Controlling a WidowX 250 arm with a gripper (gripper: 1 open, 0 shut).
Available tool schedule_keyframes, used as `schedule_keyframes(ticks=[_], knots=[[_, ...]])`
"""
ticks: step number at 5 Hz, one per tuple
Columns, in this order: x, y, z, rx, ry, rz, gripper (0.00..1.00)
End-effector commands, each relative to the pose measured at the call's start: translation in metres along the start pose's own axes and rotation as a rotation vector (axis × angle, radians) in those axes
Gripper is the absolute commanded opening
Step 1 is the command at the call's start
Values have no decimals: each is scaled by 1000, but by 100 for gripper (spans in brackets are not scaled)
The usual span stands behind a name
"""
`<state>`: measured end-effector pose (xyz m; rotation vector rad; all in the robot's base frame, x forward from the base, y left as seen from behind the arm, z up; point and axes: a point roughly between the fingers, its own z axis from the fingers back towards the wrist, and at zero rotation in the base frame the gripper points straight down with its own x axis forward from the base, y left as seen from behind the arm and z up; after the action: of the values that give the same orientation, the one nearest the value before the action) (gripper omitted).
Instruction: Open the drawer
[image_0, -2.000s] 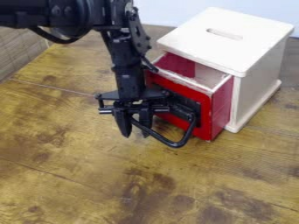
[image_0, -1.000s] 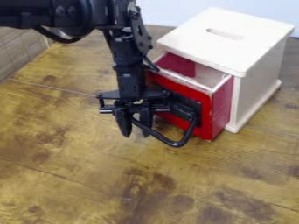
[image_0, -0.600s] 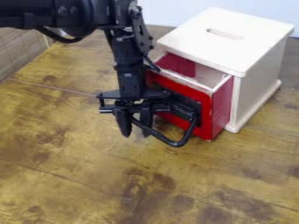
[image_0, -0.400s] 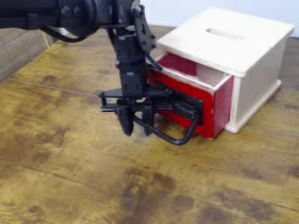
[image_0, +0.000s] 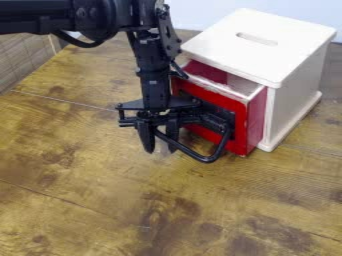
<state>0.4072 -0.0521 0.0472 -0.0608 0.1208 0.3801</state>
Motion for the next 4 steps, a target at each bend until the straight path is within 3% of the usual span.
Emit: schedule_keyframes(ticks=[1,4], knots=[[-1,-23,21,-26,-67,44,0],[-1,-31,18,-1,-63,104,0]])
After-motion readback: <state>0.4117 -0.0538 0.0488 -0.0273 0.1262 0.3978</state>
